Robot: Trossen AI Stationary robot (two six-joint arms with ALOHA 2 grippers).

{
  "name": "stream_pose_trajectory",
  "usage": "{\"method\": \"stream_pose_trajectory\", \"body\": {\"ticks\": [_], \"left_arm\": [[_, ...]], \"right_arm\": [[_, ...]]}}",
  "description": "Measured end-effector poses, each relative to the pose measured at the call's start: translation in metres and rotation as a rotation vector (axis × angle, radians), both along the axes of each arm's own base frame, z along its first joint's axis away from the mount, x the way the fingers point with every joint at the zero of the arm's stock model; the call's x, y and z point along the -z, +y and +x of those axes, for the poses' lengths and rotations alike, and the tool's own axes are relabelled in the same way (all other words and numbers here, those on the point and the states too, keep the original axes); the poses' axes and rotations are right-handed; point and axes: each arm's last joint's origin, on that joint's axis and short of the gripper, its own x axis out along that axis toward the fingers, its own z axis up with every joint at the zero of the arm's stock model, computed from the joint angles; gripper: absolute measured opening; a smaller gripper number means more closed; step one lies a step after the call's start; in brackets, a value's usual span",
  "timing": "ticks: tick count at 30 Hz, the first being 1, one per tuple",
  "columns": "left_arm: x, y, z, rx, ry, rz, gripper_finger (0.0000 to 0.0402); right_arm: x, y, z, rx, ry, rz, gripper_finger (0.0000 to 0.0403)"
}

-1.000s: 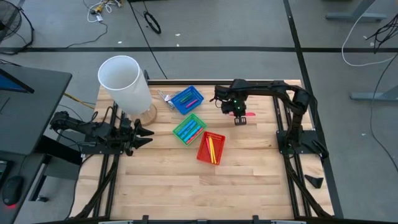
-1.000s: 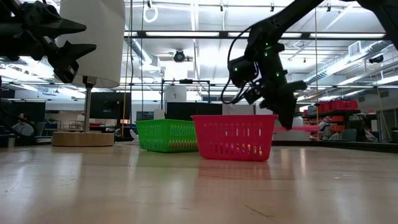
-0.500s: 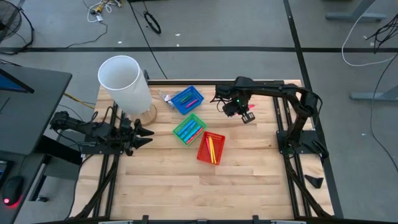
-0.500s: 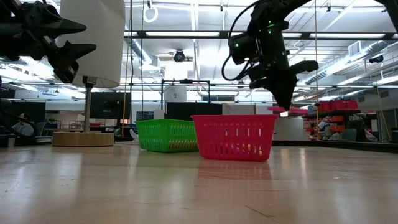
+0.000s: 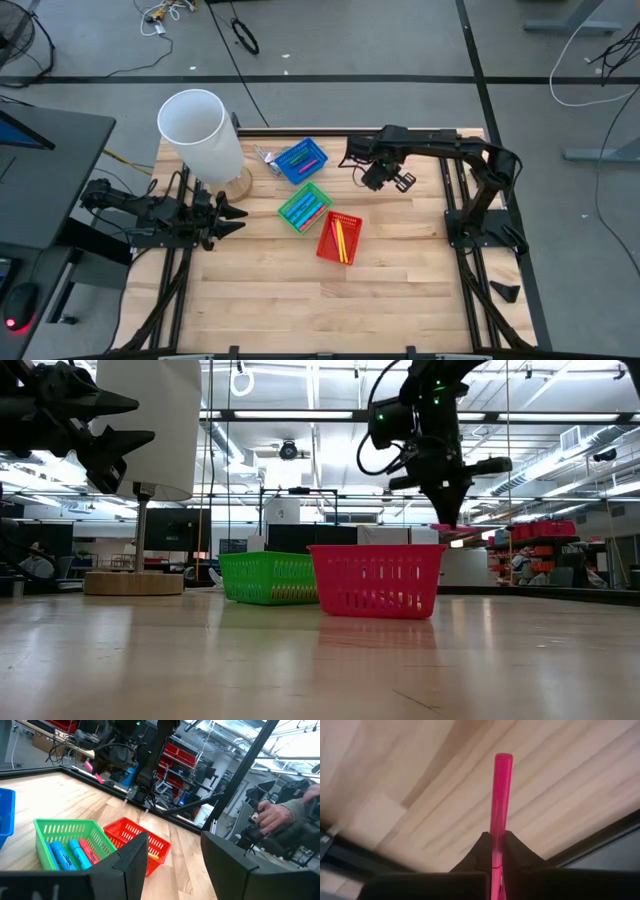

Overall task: Pick & Place Markers
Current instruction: Put the pink pen into the red bin

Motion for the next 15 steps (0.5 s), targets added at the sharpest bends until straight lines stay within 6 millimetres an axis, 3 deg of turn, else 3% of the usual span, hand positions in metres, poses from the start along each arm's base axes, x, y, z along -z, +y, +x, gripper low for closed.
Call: {"method": "stream_pose_trajectory", "body": {"ticks": [15], "left_arm": [[0.0, 0.0, 0.0, -0.001, 0.0, 0.0, 0.0188]], "right_arm": [[0.0, 0.061, 0.024, -0.332, -0.038, -0.002, 0.0011]]}}
